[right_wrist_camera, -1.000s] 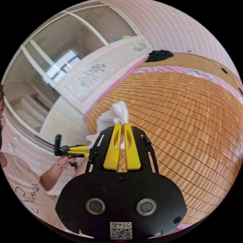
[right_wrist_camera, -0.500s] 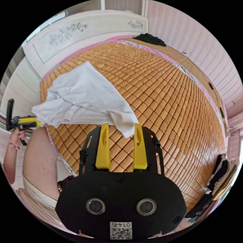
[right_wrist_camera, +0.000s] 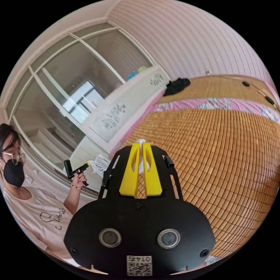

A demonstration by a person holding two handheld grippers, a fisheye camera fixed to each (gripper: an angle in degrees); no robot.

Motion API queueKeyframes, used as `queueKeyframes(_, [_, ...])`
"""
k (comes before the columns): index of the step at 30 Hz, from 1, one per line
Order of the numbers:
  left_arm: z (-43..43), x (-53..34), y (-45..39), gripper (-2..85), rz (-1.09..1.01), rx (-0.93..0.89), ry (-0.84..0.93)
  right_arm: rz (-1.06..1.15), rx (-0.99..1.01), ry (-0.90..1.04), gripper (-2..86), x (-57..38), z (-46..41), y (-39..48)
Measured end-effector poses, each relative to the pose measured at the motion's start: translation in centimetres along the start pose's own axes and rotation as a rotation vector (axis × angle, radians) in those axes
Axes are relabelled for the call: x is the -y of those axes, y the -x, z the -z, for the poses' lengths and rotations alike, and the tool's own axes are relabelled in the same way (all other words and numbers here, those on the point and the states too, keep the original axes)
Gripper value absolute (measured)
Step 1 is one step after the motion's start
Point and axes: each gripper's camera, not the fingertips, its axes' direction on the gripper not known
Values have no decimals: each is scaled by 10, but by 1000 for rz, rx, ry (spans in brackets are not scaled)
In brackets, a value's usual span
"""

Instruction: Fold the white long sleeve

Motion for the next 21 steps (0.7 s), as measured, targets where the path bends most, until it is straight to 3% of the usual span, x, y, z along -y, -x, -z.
queueKeyframes(4, [63,27,-57,-10,-102,-50,-155,64,53,-263,-4,-14,139,41])
queueKeyframes(7, [102,52,-98,-10,-172,-161,-283,122,-57,-388,-4,-21,222,66])
queueKeyframes(13, [128,121,-189,-10,-253,-181,-395,184,-202,-561,3,-18,347,116])
queueKeyframes(15, [144,144,-231,-10,-303,-193,-455,210,-160,-636,5,-24,391,133])
queueKeyframes(21, [202,132,-323,-10,-461,-241,-613,391,-213,-788,7,-104,491,200])
